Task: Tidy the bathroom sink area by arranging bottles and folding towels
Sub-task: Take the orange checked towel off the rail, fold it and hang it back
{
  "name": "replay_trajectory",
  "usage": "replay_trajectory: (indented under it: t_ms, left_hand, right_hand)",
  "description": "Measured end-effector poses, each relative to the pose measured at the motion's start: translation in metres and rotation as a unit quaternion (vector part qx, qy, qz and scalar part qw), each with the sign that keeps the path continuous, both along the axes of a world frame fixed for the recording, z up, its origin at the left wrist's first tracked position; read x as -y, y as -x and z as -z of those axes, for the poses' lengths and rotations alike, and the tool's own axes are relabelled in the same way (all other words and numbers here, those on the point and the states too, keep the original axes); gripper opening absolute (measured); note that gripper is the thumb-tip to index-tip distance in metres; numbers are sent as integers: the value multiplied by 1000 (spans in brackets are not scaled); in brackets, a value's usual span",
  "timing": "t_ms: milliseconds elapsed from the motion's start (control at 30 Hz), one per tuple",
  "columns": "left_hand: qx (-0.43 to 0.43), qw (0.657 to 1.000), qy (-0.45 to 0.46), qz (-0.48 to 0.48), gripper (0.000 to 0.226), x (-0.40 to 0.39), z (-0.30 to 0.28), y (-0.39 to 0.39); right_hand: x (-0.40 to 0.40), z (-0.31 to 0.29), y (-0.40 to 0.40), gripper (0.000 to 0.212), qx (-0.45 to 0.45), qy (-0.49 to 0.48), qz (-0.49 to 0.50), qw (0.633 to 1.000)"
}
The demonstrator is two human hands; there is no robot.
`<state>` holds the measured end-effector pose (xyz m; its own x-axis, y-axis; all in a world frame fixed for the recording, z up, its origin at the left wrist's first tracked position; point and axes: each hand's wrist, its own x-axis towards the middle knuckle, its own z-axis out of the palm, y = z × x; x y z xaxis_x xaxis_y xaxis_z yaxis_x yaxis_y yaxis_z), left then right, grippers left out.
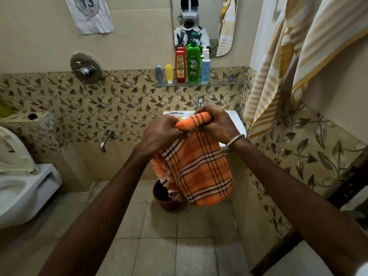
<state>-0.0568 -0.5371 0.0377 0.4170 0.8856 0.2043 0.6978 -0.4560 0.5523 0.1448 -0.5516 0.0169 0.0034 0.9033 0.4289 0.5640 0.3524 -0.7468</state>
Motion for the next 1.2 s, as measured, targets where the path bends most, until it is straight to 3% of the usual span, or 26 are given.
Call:
replay_trajectory:
  t_ms: [167,267,367,467,533,600,733,767,867,1000,1200]
  left_hand:
    - [176,974,143,-24,18,-3,6,-4]
    - [320,911,252,-61,20,-1,6,-6]
    - [431,837,328,-84,31,-10,7,-1]
    - [486,804,326,-102,33,-16,7,3]
    - [511,796,305,-110,29,-16,5,5]
    - [528,792,282,-116,26,-15,2,6]
    - [536,796,253,-125,27,-14,2,8]
    - [536,797,248,-124,29,-14,2,9]
    - [534,799,245,-124,35,-15,6,16]
    - [527,803,245,-135,27,-17,10,30]
    - [519,803,253,-149,14,-14,22,45]
  right_hand:
    - [12,23,7,69,-7,32,51,998]
    - [19,47,8,81,-14,86,113,990]
    - [27,77,10,68,-38,172,132,975]
    - [30,107,12,42,-54,264,168,948]
    - [29,123,15,23,-77,315,184,928]
    - [26,135,16,26,-99,336,195,916]
    - [32,132,21,23,-280,477,101,827]
    - [31,131,22,20,-297,479,88,821]
    - [27,127,22,10,-388,429,92,810]
    - [20,125,5,11,-602,347,94,713]
    - [10,124,-22,19,-683,248,130,675]
